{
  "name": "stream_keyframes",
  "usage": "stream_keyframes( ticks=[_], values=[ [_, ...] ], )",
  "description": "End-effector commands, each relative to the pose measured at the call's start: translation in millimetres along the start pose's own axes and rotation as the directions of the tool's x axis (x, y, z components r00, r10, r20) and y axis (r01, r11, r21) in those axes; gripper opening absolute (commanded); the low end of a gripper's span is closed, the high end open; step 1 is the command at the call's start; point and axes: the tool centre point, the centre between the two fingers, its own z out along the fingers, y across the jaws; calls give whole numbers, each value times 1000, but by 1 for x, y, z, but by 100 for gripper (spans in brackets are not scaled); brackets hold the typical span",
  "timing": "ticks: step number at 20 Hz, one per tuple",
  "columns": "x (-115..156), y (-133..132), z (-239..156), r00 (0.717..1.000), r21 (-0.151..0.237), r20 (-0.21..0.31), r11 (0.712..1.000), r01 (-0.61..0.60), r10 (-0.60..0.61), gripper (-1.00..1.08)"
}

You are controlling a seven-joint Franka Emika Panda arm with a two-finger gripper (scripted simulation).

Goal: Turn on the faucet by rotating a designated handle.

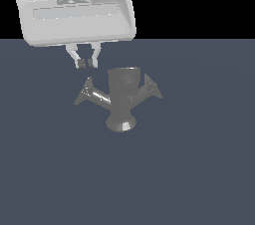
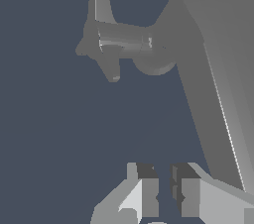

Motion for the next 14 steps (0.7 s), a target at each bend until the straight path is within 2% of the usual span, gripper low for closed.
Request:
stream_keyframes(
  ticks=[1, 2, 3, 4, 5, 6, 7, 8, 9, 10, 11, 12, 13, 14],
  values=[
    [18, -9, 26, 997, -22, -14, 997, 71, -72, -70],
    [14, -23, 26, 995, -32, -18, 995, 99, -99, -70],
    [18, 26, 54, 999, -34, 14, 998, 51, -51, -81],
    [56, -19, 40, 990, -53, -39, 990, 131, -133, -78],
    [43, -39, 29, 981, -66, -70, 982, 178, -182, -78],
    [52, -50, 36, 971, -63, -82, 973, 221, -226, -88],
    [70, -36, 41, 988, -57, -87, 991, 123, -127, -47],
    [72, -13, 40, 993, -54, -90, 996, 73, -77, -47],
    [5, -2, 68, 994, -87, 1, 991, 105, -106, 10],
    [16, -18, 101, 990, -109, 68, 985, 131, -124, 10],
    [87, -12, 89, 997, -95, -20, 992, 78, -80, 3],
    [76, 1, 70, 996, -85, -70, 995, 48, -54, 3],
    [31, -53, 88, 1000, -28, -19, 1000, -13, 13, -37],
    [39, -21, 107, 998, 13, 22, 998, -61, 61, -37]
  ],
)
